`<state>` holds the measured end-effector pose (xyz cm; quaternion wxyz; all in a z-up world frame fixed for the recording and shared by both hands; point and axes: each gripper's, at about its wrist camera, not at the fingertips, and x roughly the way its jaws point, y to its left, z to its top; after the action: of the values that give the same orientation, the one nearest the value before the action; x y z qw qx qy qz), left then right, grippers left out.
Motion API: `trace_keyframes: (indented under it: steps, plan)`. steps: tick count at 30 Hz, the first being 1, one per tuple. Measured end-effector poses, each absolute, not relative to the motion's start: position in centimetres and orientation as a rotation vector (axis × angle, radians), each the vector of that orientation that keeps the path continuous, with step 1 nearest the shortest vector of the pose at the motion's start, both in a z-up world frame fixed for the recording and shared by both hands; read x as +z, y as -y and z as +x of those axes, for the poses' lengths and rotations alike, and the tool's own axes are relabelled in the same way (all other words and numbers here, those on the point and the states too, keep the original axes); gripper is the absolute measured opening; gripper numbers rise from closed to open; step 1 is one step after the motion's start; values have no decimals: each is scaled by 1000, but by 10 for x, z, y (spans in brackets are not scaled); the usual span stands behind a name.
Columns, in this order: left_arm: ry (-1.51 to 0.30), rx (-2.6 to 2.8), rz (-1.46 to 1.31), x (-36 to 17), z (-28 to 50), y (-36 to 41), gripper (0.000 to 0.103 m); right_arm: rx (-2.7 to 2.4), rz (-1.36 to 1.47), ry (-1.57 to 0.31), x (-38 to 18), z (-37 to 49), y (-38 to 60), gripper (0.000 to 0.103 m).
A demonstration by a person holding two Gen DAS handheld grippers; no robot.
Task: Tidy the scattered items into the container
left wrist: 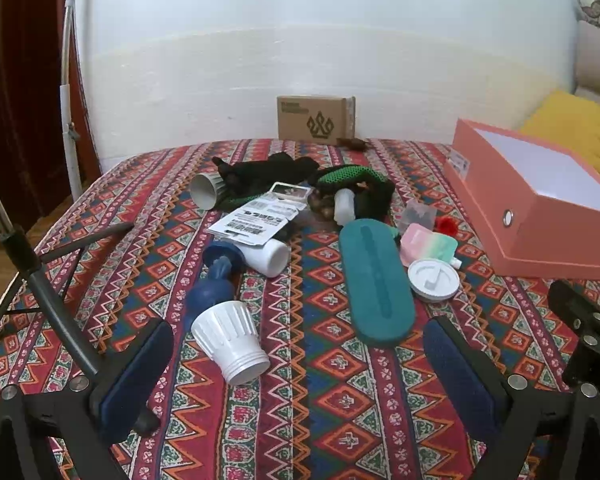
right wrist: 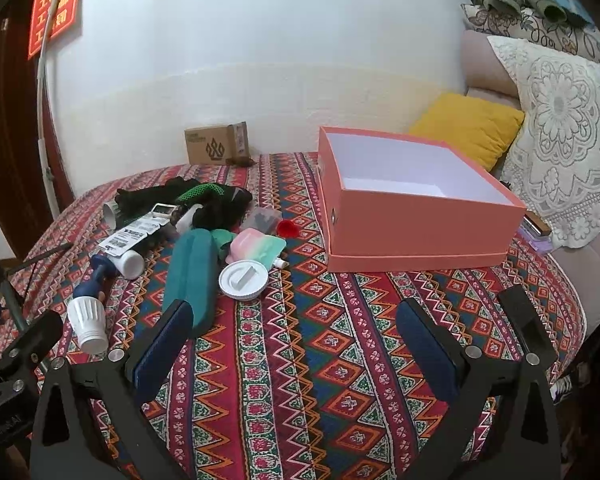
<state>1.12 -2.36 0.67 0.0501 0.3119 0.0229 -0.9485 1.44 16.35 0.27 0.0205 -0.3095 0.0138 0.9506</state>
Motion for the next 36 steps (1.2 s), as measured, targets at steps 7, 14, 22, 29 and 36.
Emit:
trace_keyframes:
  steps: [7,14,22,29,36]
  plan:
    - [-77,-2883,967,5,9,24,103,2946,-981,-43,0,12,-163,103]
    - [-106,-2884,1002,0,6,28,103,2963,-991,-46,-2,10,-161,103]
    - [-192,-2824,1125,-31,-8,42,103,3013,-1037,-16,-11,-3,-160,103]
    - [-320,-2743,1231,-66,-34,63,103,3104,-1218,60,-28,-57,-137,103]
    - [-268,-2696,1262,-84,-65,66,103,3082,-1430,231,-63,-128,-78,102]
